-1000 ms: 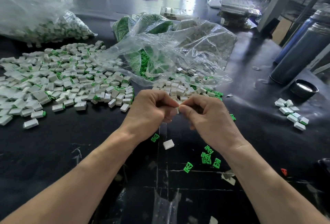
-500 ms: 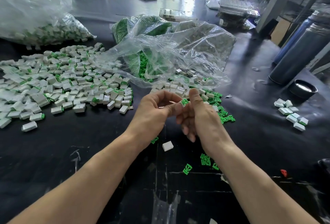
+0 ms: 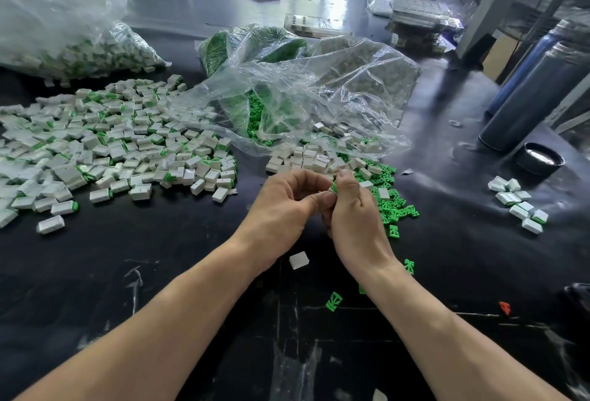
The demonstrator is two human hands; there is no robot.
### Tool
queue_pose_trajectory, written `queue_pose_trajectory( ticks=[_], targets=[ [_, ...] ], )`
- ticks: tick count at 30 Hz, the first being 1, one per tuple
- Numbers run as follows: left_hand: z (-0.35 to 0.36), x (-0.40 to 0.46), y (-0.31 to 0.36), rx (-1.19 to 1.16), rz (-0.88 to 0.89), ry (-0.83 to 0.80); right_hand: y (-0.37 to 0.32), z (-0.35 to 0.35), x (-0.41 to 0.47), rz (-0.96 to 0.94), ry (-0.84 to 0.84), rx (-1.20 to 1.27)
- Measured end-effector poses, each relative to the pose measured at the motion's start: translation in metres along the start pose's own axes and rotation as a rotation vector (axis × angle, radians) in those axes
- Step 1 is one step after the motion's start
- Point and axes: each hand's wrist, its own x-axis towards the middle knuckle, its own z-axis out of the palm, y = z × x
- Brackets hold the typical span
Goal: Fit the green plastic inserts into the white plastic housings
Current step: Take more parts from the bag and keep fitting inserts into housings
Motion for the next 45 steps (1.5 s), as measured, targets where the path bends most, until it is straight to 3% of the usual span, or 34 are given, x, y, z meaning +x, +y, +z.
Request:
queue_pose_trajectory(
  ticks=[6,14,28,45],
  targets=[
    [0.001,-0.001,0.003,-0.039,-0.023,0.015,0.002,0.001,0.002,-0.069,0.013,-0.062],
    [0.000,0.000,0.000,-0.005,-0.012,0.046,0.002,-0.002,0.001,0.019,-0.089,0.193],
    [0.004,-0.001,-0.006,0.034,0.035,0.087,0.006,0.004,0.007,0.002,0.046,0.031],
    [0.004,-0.001,-0.008,0.019,0.026,0.102,0.003,0.005,0.006,-0.007,0.025,-0.009]
  ],
)
